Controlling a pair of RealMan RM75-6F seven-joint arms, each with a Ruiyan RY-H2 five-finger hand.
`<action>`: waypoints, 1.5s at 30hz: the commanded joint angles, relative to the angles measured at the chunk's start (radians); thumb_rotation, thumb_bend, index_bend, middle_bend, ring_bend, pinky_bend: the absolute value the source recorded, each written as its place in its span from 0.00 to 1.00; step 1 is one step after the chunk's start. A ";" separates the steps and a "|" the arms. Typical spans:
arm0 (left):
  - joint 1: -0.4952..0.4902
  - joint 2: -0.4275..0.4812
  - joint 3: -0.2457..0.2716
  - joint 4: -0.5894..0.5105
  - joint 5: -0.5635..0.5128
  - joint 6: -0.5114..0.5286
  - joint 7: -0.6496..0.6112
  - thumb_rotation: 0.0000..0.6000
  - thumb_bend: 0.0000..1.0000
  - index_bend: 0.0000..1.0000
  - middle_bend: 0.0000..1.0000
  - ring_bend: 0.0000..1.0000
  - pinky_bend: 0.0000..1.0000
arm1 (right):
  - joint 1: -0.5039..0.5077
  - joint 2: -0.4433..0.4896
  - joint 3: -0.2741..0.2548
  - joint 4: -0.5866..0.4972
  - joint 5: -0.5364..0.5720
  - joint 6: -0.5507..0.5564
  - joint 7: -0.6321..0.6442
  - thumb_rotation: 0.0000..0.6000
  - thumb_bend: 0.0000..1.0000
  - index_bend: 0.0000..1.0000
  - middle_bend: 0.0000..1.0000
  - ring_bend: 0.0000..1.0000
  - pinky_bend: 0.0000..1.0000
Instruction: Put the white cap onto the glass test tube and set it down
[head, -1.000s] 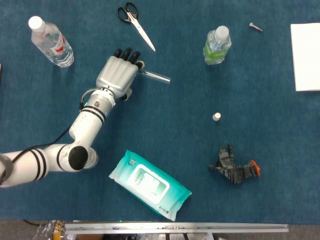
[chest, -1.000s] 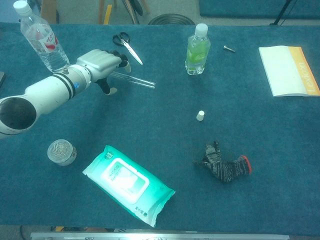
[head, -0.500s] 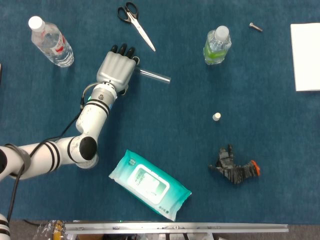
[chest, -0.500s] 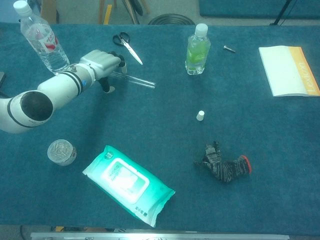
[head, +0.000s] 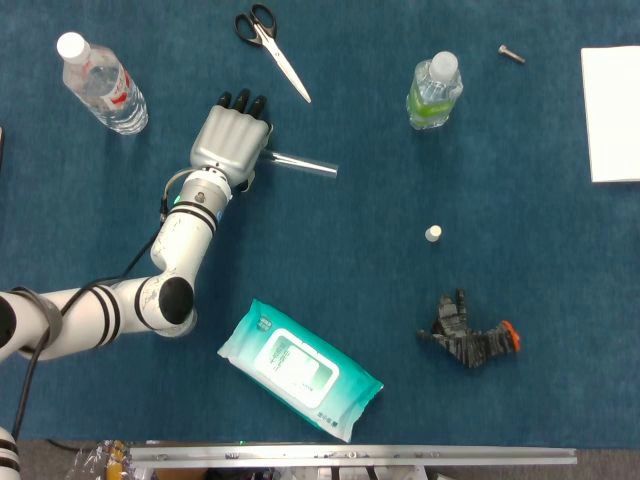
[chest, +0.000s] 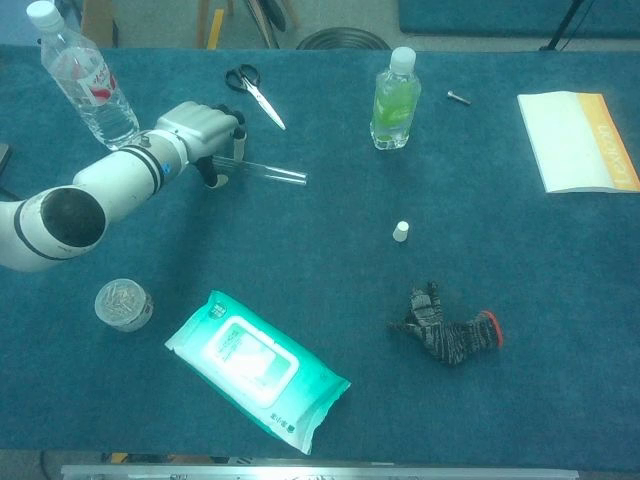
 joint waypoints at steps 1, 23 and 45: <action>0.009 0.014 0.003 -0.020 0.007 0.012 -0.012 1.00 0.32 0.37 0.07 0.00 0.08 | 0.001 -0.001 -0.001 -0.001 -0.002 -0.002 -0.003 1.00 0.51 0.37 0.40 0.31 0.45; 0.059 0.057 0.020 -0.127 0.030 0.070 -0.070 1.00 0.32 0.39 0.09 0.00 0.08 | -0.019 0.014 -0.012 -0.036 -0.028 0.029 -0.023 1.00 0.51 0.37 0.40 0.31 0.45; 0.052 -0.054 -0.026 -0.131 -0.012 0.150 -0.054 1.00 0.32 0.43 0.13 0.01 0.09 | -0.046 0.041 -0.024 -0.037 -0.048 0.063 0.008 1.00 0.51 0.37 0.40 0.31 0.45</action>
